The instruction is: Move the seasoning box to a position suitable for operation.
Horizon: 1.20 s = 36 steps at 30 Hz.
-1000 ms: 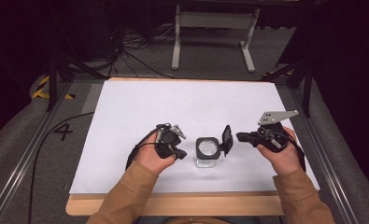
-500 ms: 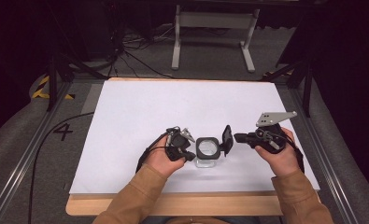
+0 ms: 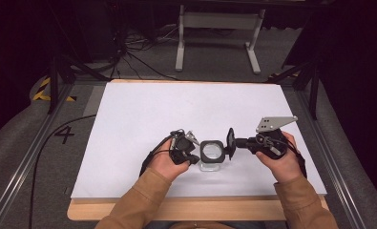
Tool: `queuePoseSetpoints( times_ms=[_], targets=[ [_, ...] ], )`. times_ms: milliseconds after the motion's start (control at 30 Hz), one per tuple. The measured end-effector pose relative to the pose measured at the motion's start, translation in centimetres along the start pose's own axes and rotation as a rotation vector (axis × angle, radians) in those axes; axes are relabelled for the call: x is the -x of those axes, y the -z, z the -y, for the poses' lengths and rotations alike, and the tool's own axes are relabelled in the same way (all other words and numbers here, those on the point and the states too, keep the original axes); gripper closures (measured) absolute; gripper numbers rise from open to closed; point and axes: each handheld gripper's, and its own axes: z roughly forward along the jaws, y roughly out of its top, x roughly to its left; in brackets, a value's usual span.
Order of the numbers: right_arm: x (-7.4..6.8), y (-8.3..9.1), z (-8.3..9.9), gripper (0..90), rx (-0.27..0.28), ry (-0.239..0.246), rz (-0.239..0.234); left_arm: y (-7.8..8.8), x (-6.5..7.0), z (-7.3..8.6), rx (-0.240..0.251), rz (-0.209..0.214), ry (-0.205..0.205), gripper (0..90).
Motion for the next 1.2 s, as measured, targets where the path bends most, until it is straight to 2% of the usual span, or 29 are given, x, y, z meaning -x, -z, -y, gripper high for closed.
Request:
queuePoseSetpoints(
  times_ms=[267, 600, 733, 1000, 1067, 1100, 1200],
  targets=[
    [-0.9, -1.6, -0.1, 89.6, -0.035, 0.027, -0.035, 0.0, -0.1, 0.0, 0.0, 0.007, 0.002, 90.0],
    [-1.6, -3.5, 0.2, 89.4, -0.091, 0.059, -0.052, 0.0, 0.0, 0.0, -0.001, 0.0, -0.001, 90.0],
    [-1.7, -4.4, 0.5, 89.3, -0.092, 0.053, -0.092, -0.1, 0.0, 0.0, -0.001, 0.001, -0.002, 90.0],
    [-2.0, -4.2, 0.4, 89.4, -0.091, 0.074, -0.068, 0.3, 0.0, 0.1, 0.01, 0.02, 0.004, 89.8],
    [-2.0, -3.5, 0.2, 89.2, -0.079, 0.077, -0.069, 1.0, -0.1, 0.1, 0.022, 0.016, 0.01, 85.8],
    [-2.0, -3.1, 0.2, 89.2, -0.071, 0.073, -0.069, 2.0, -0.5, 0.2, 0.044, 0.011, 0.005, 85.7],
    [-1.7, -2.3, 0.3, 89.2, -0.057, 0.06, -0.067, 3.4, -1.0, 0.4, 0.08, -0.004, 0.024, 85.3]
  ],
)
